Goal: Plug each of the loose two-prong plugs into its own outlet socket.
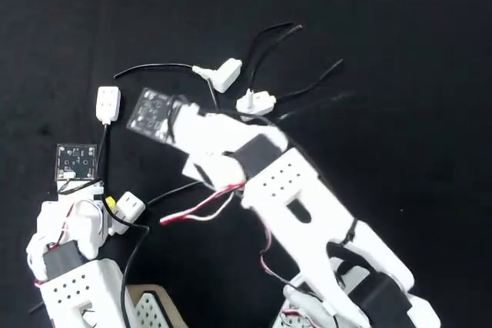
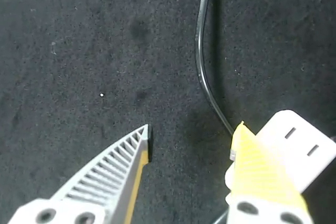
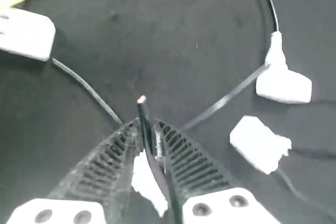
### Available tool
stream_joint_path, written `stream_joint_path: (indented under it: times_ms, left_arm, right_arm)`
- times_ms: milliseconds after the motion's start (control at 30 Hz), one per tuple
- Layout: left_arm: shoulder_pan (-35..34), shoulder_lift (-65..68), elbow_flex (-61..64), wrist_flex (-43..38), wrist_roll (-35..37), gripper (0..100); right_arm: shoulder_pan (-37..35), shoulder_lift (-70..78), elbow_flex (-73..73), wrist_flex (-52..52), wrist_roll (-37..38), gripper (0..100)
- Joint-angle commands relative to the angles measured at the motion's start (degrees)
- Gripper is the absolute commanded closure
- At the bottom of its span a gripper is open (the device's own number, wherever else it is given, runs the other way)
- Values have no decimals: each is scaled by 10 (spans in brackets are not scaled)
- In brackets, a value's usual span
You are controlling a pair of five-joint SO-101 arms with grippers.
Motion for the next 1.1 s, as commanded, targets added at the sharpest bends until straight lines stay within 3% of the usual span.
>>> stream_joint_path:
  times_ms: [0, 200, 533, 867, 1067]
  left_arm:
    - [0, -4, -4, -9, -4, 751]
    - [0, -4, -4, -9, -4, 751]
    - [0, -4, -4, -9, -4, 751]
    - [0, -3, 2, -9, -24, 751]
    - [0, -3, 4, -9, -24, 751]
  right_arm:
    - [-29, 9, 13, -70, -1, 927]
    - [-40, 2, -22, -69, -125, 716]
    - [9, -148, -35, -53, -207, 708]
    - [162, -433, -3, 185, -224, 708]
    - [329, -498, 151, 200, -255, 707]
